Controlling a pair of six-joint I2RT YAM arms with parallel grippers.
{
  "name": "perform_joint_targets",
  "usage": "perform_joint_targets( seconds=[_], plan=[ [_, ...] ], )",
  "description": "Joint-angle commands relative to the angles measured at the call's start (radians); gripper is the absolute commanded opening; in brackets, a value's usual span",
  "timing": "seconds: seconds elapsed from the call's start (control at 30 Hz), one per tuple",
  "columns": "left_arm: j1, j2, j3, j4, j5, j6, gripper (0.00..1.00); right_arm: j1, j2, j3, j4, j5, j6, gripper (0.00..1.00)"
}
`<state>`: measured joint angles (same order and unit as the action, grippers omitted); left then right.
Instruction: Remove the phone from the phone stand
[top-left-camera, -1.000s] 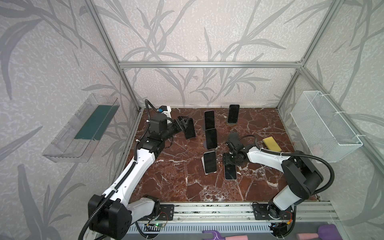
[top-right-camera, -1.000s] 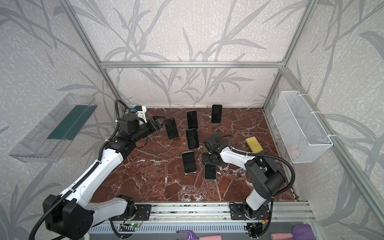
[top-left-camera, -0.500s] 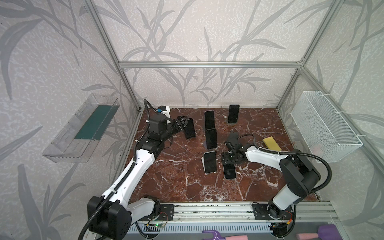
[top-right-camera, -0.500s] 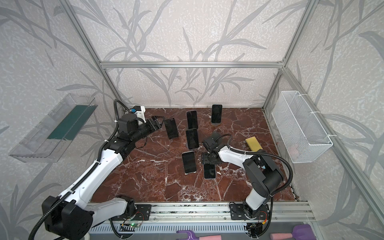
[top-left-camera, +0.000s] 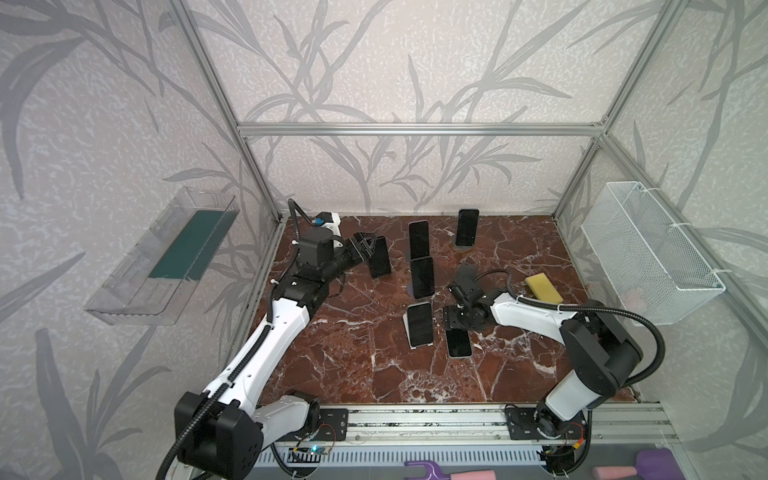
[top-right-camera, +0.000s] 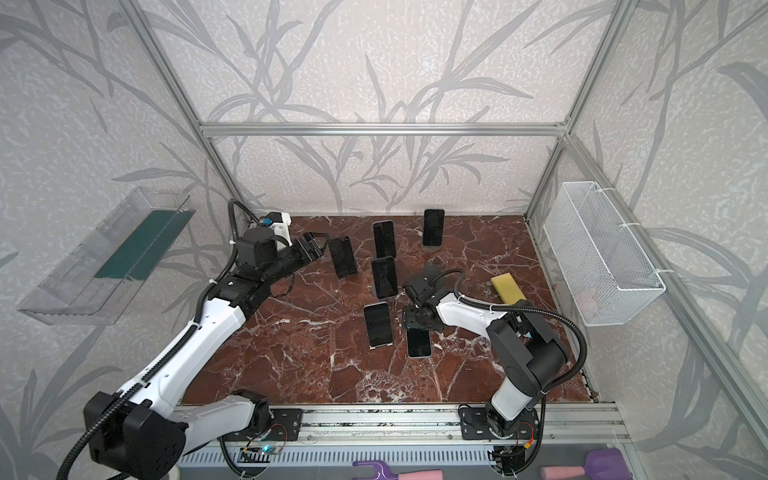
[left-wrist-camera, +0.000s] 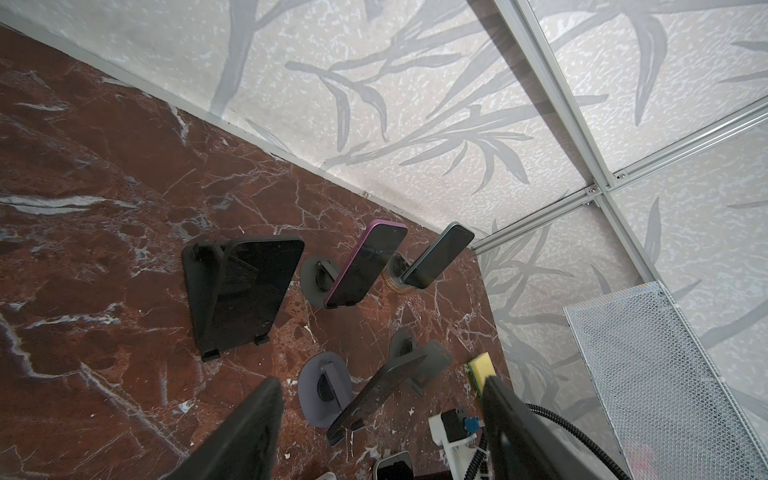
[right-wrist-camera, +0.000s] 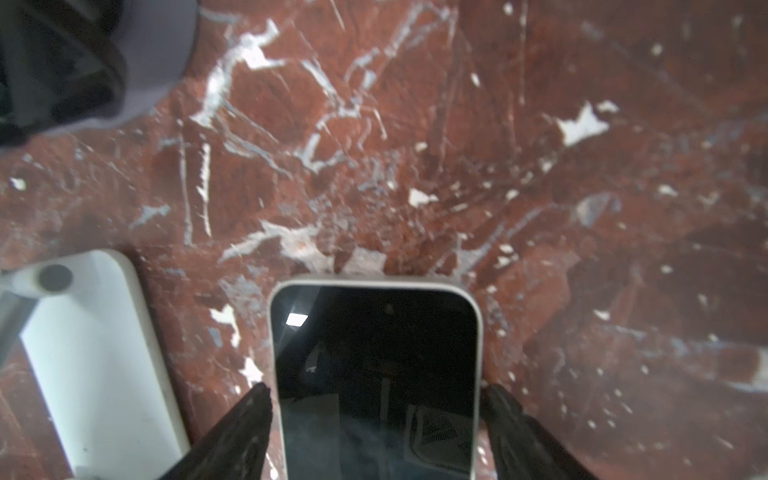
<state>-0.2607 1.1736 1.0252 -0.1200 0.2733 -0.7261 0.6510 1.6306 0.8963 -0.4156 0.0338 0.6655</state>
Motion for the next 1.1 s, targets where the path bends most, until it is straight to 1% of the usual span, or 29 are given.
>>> perform_joint_targets(
  seconds=[0.0, 0.2, 0.27, 0.33, 0.37, 0.43, 0.53, 0.67, 0.7, 0.83, 0.9, 0.97, 1.07],
  plan=[
    [-0.002, -0.025, 0.004, 0.003, 0.007, 0.005, 0.76, 0.007, -0.101, 0.04, -0.108, 0.084, 0.008, 0.82],
    [-0.002, -0.039, -0.001, 0.01, 0.001, 0.008, 0.76, 0.01, -0.264, 0.067, -0.178, 0.298, 0.005, 0.85],
    [-0.002, -0.042, 0.001, 0.012, 0.007, 0.004, 0.76, 0.011, -0.315, 0.051, -0.152, 0.396, -0.005, 0.86],
    [-0.002, -0.045, -0.001, 0.016, 0.011, -0.001, 0.76, 0.009, -0.353, 0.034, -0.104, 0.466, -0.021, 0.89],
    [-0.002, -0.046, -0.002, 0.017, 0.012, -0.001, 0.76, 0.009, -0.365, 0.026, -0.079, 0.504, -0.057, 0.91],
    [-0.002, -0.048, -0.003, 0.017, 0.013, -0.002, 0.76, 0.004, -0.366, 0.031, -0.046, 0.559, -0.059, 0.94],
    [-0.002, -0.046, -0.005, 0.022, 0.014, 0.0, 0.76, -0.024, -0.317, 0.071, -0.024, 0.564, -0.054, 0.97],
    [-0.002, -0.042, -0.004, 0.019, 0.011, 0.005, 0.76, -0.063, -0.179, 0.186, -0.047, 0.542, -0.034, 0.99],
    [-0.002, -0.041, -0.004, 0.021, 0.012, 0.005, 0.76, -0.067, -0.146, 0.211, -0.051, 0.541, 0.002, 1.0],
    [-0.002, -0.04, -0.004, 0.022, 0.012, 0.005, 0.76, -0.091, -0.014, 0.3, -0.049, 0.496, 0.043, 1.0],
    [-0.002, -0.039, -0.005, 0.023, 0.014, 0.006, 0.76, -0.102, 0.045, 0.336, -0.053, 0.499, 0.074, 1.0],
    [-0.002, -0.04, -0.005, 0.023, 0.019, 0.001, 0.76, -0.111, 0.106, 0.376, -0.098, 0.514, 0.124, 1.0],
    [0.0, -0.044, -0.006, 0.031, 0.031, -0.006, 0.76, -0.108, 0.174, 0.429, -0.117, 0.512, 0.138, 0.98]
  ],
)
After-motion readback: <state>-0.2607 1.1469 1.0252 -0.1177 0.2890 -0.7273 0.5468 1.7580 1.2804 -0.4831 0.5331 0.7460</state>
